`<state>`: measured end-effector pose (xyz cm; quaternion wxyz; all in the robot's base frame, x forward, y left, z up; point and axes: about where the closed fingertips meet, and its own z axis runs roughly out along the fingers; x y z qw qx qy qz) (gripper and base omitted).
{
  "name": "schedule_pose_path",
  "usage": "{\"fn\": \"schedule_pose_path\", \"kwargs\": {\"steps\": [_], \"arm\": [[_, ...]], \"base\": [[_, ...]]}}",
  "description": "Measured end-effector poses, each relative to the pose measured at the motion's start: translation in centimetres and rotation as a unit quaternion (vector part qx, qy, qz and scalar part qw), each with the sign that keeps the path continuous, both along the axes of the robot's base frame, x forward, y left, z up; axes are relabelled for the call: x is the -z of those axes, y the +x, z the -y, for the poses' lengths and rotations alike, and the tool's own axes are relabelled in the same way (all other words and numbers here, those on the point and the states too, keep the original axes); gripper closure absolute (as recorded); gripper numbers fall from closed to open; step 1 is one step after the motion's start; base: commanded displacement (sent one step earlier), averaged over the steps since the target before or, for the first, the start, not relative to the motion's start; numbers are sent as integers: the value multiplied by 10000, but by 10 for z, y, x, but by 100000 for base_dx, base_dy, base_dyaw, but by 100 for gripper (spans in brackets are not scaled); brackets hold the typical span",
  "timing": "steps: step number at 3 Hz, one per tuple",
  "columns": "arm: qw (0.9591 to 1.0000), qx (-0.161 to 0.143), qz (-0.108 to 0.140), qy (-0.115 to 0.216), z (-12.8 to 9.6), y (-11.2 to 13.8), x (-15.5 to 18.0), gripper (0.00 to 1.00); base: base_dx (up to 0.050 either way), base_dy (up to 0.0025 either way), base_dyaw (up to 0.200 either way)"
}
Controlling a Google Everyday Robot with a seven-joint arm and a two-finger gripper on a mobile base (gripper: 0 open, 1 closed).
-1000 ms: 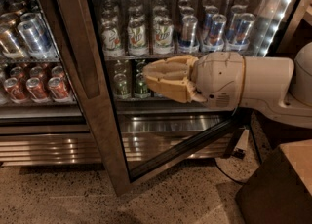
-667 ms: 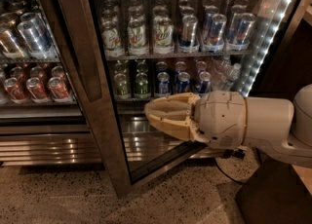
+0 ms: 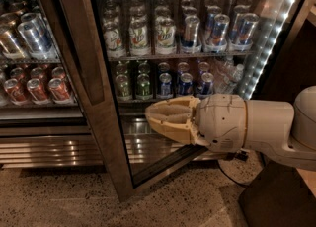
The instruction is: Open right fridge door
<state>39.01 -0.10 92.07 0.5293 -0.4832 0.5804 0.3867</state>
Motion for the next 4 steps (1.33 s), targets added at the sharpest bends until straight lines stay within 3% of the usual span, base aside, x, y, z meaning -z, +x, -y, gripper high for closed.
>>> {"fn": "schedule_pose_path", "kwargs": {"steps": [1, 2, 4], "arm": [[9999, -118, 16, -73, -3, -18, 20, 100], [9993, -261, 175, -218, -4, -53, 51, 100], [9993, -261, 175, -218, -4, -53, 51, 100]], "base": [[0, 0, 0], [-5000, 1, -6], [-5006, 11, -81]]}}
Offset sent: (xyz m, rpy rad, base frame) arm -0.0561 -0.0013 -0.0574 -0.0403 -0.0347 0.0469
